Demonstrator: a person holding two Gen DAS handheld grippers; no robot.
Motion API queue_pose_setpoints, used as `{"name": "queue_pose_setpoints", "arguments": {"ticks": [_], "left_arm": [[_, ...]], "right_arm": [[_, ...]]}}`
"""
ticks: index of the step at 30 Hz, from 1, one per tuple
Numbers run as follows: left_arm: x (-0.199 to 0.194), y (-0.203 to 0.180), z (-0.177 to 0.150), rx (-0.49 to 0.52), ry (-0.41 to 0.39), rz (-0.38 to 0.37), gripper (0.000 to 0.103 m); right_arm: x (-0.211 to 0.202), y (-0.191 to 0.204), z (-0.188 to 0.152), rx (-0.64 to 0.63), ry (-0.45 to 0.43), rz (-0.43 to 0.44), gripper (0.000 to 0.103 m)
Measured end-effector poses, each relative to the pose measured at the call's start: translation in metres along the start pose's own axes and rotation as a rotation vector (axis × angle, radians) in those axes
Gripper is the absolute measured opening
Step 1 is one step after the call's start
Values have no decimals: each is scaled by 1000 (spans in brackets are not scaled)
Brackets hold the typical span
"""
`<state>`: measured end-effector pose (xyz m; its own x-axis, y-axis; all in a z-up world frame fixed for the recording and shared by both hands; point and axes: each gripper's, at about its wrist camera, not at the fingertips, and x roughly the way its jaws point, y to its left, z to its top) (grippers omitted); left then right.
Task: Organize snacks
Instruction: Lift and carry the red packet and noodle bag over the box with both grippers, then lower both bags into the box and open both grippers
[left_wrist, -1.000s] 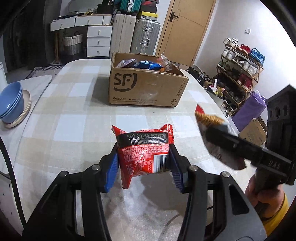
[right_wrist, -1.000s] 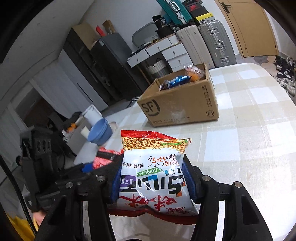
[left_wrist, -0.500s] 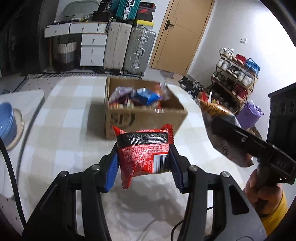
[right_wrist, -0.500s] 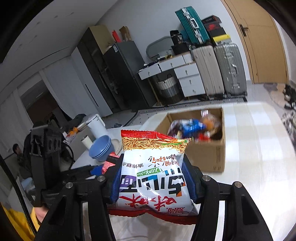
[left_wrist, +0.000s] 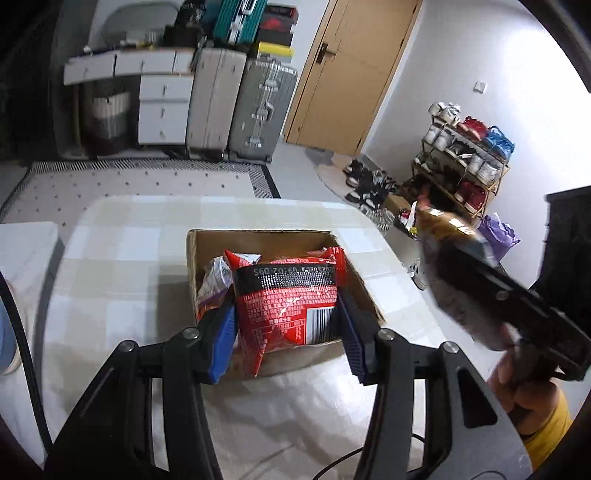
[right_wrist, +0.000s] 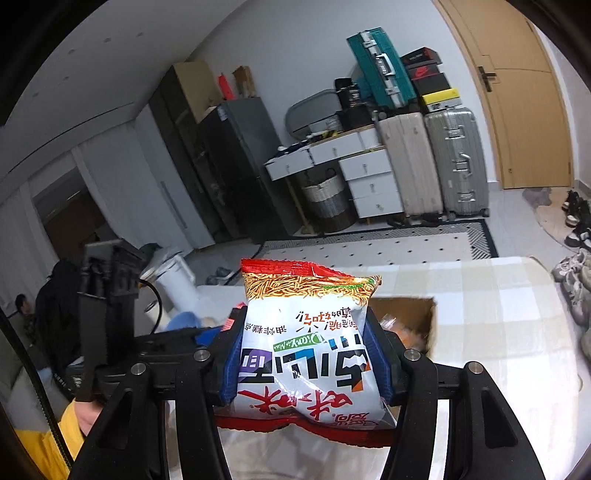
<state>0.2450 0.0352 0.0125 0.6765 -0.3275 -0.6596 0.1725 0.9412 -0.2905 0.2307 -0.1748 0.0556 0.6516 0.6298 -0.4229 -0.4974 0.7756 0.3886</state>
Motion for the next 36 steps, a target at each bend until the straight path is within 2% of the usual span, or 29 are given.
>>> {"name": "queue_pose_setpoints", "arguments": {"ticks": [4, 7, 12, 25, 30, 34, 36], "left_arm": [[40, 7, 13, 20, 44, 26, 47], [61, 8, 16, 28, 66, 12, 47], [89, 9, 5, 39, 100, 40, 47], [125, 19, -9, 36, 136, 40, 47], [138, 18, -19, 33, 157, 36, 47], [143, 20, -28, 64, 160, 86, 47], [146, 20, -28, 59, 160, 87, 47]], "right_arm": [[22, -19, 11, 44, 29, -15, 57], [30, -29, 11, 64, 36, -8, 57], [41, -35, 3, 48, 63, -16, 57], [86, -59, -7, 46, 130, -63, 57], [108, -66, -13, 45, 182, -80, 57], [115, -72, -20, 54, 200, -79, 57], [116, -74, -22, 53, 207, -79, 57]]}}
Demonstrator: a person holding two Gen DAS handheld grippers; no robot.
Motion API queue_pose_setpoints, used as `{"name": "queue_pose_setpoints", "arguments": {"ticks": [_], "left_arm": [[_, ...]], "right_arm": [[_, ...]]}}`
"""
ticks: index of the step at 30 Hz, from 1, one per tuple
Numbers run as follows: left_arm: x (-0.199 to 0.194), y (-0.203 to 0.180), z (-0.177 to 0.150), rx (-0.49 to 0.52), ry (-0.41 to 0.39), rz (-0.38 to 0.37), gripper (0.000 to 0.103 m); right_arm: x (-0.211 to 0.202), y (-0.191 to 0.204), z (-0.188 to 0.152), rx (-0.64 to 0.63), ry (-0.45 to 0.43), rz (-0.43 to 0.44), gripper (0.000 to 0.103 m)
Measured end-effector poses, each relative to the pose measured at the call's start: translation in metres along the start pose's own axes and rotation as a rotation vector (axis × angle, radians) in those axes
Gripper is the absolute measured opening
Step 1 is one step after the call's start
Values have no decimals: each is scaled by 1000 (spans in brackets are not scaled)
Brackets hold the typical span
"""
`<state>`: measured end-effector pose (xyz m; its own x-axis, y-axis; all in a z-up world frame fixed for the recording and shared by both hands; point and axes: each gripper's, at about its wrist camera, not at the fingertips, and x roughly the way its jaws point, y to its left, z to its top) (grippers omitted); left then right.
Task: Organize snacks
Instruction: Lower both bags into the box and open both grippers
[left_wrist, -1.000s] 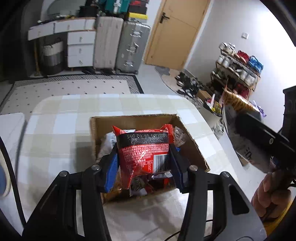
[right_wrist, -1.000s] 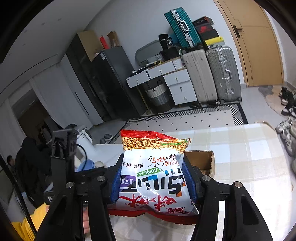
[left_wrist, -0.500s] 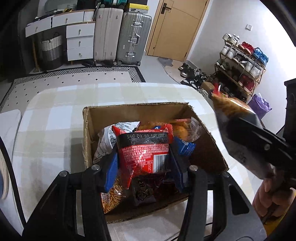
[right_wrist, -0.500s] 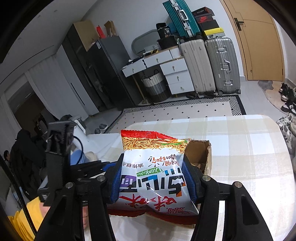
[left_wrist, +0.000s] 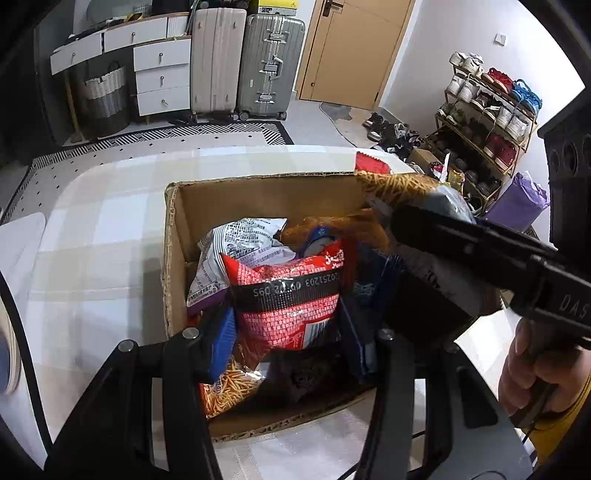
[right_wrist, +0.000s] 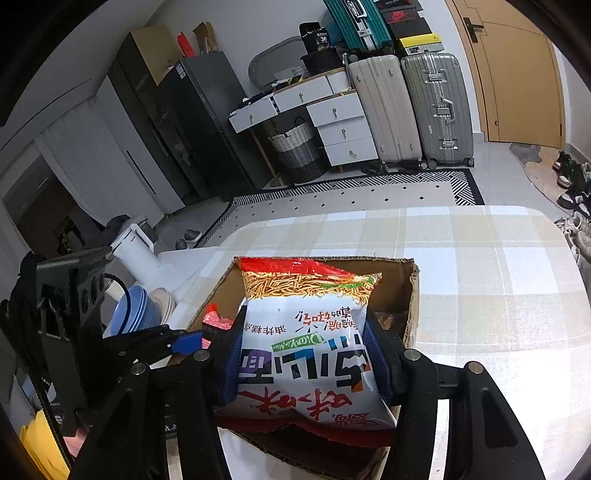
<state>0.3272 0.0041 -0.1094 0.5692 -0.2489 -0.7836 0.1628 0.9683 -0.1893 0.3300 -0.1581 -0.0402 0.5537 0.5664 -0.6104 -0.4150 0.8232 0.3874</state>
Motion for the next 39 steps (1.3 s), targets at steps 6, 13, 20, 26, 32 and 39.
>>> {"name": "queue_pose_setpoints", "arguments": {"ticks": [6, 13, 20, 26, 32, 39], "left_arm": [[3, -1, 1, 2, 2, 1, 47], [0, -2, -2, 31, 4, 6, 47], [-1, -3, -5, 49, 2, 7, 48], [-4, -1, -1, 58, 24, 20, 48], [-5, -4, -1, 72, 32, 4, 47], [-8, -1, 0, 74, 50, 4, 48]], "right_arm": [[5, -4, -5, 9, 16, 0, 57], [8, -4, -10, -5, 25, -6, 57], [8, -5, -15, -3, 23, -1, 57], [7, -6, -16, 5, 22, -1, 57], [6, -3, -20, -9, 9, -13, 57], [9, -3, -17, -9, -10, -30, 57]]}}
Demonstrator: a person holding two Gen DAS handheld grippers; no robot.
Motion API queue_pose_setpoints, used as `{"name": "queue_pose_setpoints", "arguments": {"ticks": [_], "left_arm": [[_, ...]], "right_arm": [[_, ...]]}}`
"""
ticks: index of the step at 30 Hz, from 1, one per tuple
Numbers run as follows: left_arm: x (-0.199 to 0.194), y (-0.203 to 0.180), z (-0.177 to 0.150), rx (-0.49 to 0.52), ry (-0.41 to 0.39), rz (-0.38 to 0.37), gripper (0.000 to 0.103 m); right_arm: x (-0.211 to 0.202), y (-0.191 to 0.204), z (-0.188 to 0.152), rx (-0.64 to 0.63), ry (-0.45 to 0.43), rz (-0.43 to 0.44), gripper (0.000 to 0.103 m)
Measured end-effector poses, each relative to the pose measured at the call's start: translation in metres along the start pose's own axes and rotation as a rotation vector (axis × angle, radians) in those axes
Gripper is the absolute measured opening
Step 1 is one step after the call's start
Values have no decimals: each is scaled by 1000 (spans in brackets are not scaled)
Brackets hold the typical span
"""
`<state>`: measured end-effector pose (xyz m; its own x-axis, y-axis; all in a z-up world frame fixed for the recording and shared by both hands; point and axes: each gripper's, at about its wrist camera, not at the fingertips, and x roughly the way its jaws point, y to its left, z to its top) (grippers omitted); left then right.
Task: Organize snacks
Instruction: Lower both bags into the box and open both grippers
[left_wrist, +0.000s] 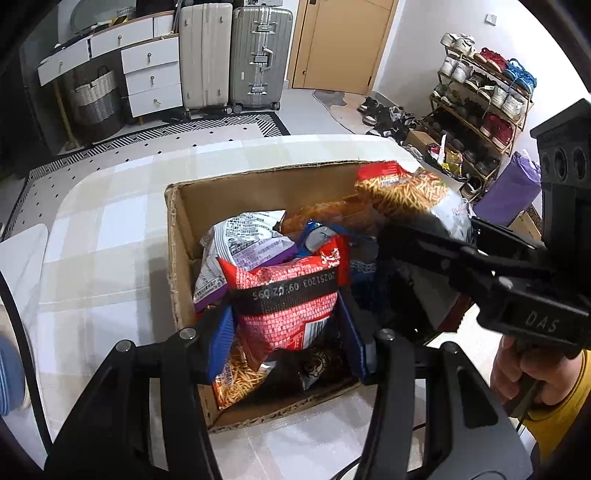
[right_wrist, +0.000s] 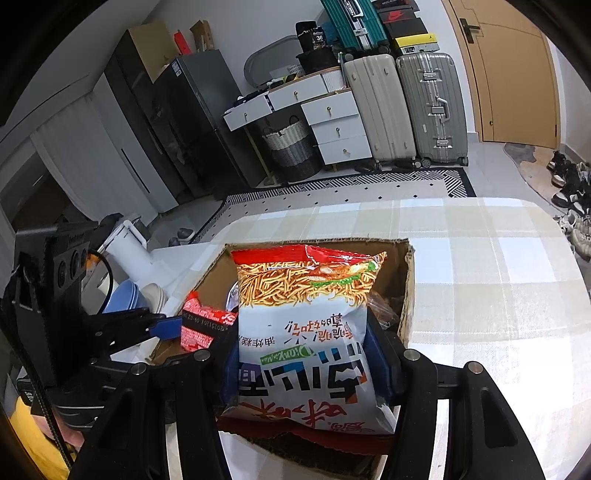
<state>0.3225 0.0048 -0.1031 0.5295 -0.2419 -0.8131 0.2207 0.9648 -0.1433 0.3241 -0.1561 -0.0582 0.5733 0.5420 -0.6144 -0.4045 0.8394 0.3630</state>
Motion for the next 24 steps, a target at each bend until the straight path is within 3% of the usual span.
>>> {"name": "queue_pose_setpoints", "arguments": {"ticks": [6, 9, 24], "left_arm": [[-7, -2, 1, 13, -5, -8, 52], [-10, 0, 1, 12, -14, 23, 63], [-29, 4, 4, -5, -38, 24, 70]], "right_arm": [[4, 4, 1, -61, -5, -30, 57], [5, 6, -2, -78, -2, -37, 57], [10, 15, -2, -168, -2, -104, 61]]}}
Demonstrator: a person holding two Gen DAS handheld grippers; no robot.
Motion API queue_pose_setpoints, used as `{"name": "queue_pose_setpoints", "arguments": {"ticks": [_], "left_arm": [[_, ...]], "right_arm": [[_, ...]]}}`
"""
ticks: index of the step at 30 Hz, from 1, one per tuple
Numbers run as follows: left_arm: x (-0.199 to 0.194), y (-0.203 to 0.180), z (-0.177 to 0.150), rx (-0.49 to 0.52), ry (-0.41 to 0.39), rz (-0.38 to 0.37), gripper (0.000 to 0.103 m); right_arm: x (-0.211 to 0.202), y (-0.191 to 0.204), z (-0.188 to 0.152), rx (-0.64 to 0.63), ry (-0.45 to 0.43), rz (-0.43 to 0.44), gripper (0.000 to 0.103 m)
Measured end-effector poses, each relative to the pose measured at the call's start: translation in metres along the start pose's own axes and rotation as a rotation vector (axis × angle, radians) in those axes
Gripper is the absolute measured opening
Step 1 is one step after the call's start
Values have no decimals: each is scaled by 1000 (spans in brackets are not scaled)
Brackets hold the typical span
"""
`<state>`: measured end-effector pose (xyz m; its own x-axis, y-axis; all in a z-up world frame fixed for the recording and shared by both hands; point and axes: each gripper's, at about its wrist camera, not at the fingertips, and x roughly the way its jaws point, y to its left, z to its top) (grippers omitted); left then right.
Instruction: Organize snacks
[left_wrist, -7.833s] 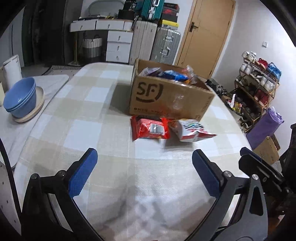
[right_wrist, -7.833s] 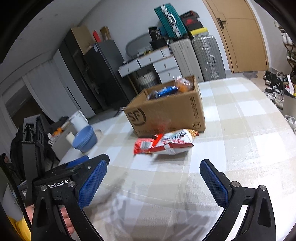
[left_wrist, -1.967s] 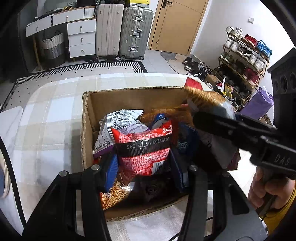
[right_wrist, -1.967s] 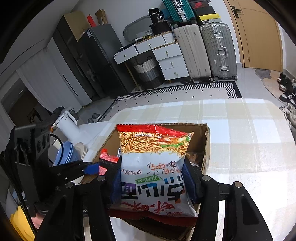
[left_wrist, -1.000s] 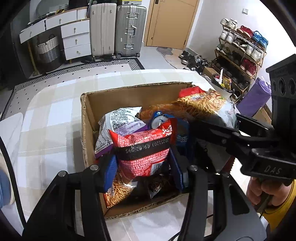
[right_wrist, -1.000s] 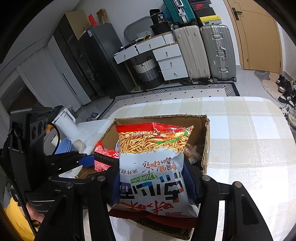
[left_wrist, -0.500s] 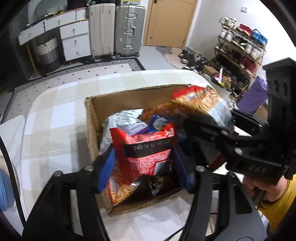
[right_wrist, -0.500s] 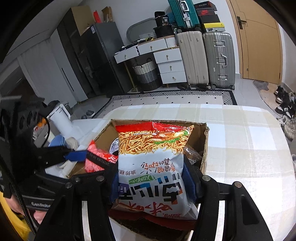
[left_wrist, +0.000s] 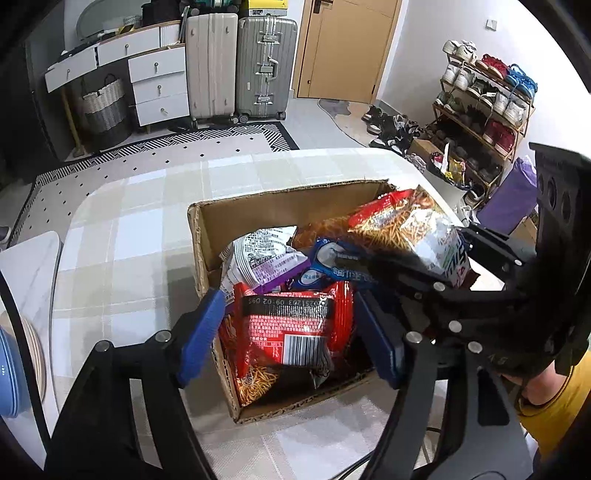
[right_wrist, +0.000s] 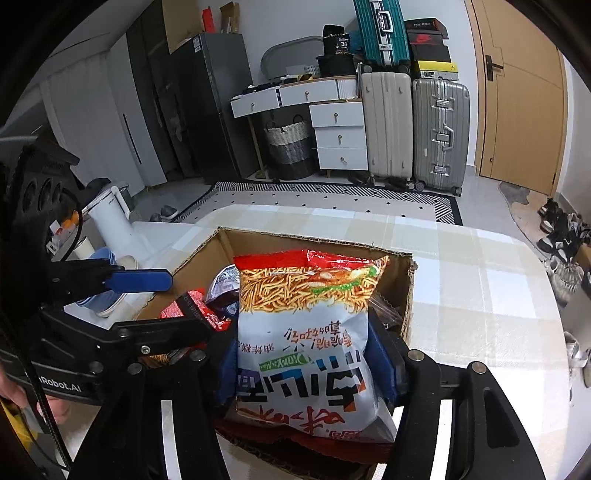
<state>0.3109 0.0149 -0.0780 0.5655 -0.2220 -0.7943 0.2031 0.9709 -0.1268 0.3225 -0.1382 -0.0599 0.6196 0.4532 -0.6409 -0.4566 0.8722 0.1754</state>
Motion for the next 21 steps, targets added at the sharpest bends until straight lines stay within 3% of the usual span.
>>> {"name": "queue_pose_setpoints", "arguments": {"ticks": [7, 21], "left_arm": [[-5, 5, 1, -27, -12, -5, 70], [-20, 4, -3, -60, -45, -11, 70]], "right_arm": [[-5, -8, 6, 46, -26, 50, 69], [-25, -12, 6, 96, -94, 57, 69]]}}
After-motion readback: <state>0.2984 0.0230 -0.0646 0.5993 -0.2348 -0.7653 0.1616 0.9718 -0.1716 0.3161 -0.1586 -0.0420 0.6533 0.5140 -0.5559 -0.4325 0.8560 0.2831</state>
